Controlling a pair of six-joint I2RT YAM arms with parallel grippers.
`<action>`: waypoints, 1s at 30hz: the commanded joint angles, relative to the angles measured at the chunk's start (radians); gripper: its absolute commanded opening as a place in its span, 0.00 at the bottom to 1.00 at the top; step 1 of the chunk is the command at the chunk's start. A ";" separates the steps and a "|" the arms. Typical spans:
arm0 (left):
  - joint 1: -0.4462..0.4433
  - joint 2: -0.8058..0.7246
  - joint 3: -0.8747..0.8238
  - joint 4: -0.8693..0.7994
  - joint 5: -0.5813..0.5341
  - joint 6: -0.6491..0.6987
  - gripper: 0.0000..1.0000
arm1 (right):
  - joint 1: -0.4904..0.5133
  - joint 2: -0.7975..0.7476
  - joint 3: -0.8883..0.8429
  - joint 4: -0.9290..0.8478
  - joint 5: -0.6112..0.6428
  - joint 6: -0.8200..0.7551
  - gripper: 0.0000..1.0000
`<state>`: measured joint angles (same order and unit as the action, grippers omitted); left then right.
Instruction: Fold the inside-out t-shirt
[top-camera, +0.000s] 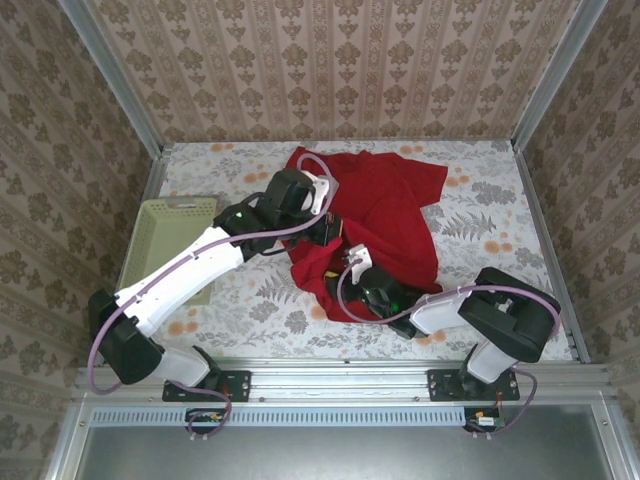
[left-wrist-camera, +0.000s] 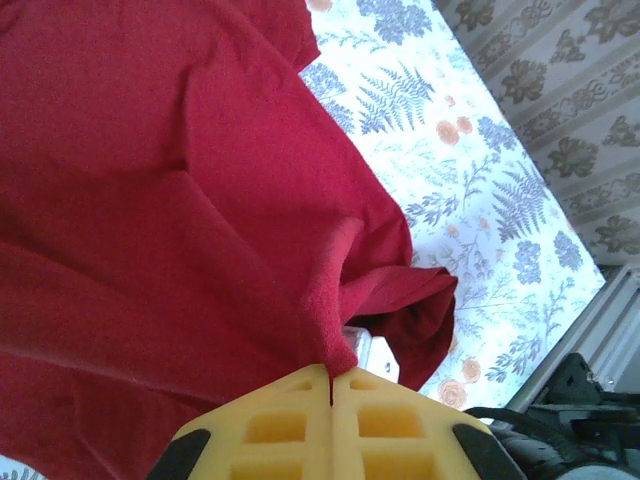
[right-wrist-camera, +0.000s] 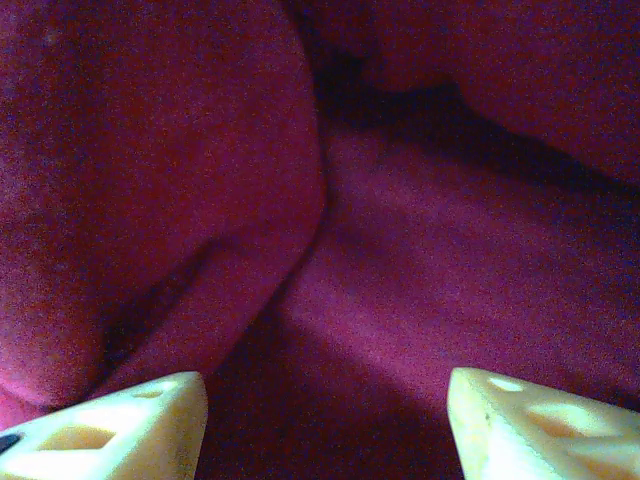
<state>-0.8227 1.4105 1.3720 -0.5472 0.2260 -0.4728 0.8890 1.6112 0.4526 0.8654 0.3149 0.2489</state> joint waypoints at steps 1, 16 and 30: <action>0.009 -0.030 0.045 -0.004 0.046 -0.012 0.00 | 0.000 0.039 0.059 0.023 0.066 -0.082 0.67; 0.021 -0.072 0.123 -0.011 0.085 -0.011 0.00 | -0.102 0.228 0.321 -0.185 0.196 -0.221 0.69; 0.051 -0.147 0.190 -0.053 0.055 0.046 0.00 | -0.293 0.242 0.439 -0.361 -0.007 0.044 0.70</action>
<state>-0.7780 1.3022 1.5021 -0.5972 0.2802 -0.4652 0.6353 1.8420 0.8703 0.5655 0.4091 0.1993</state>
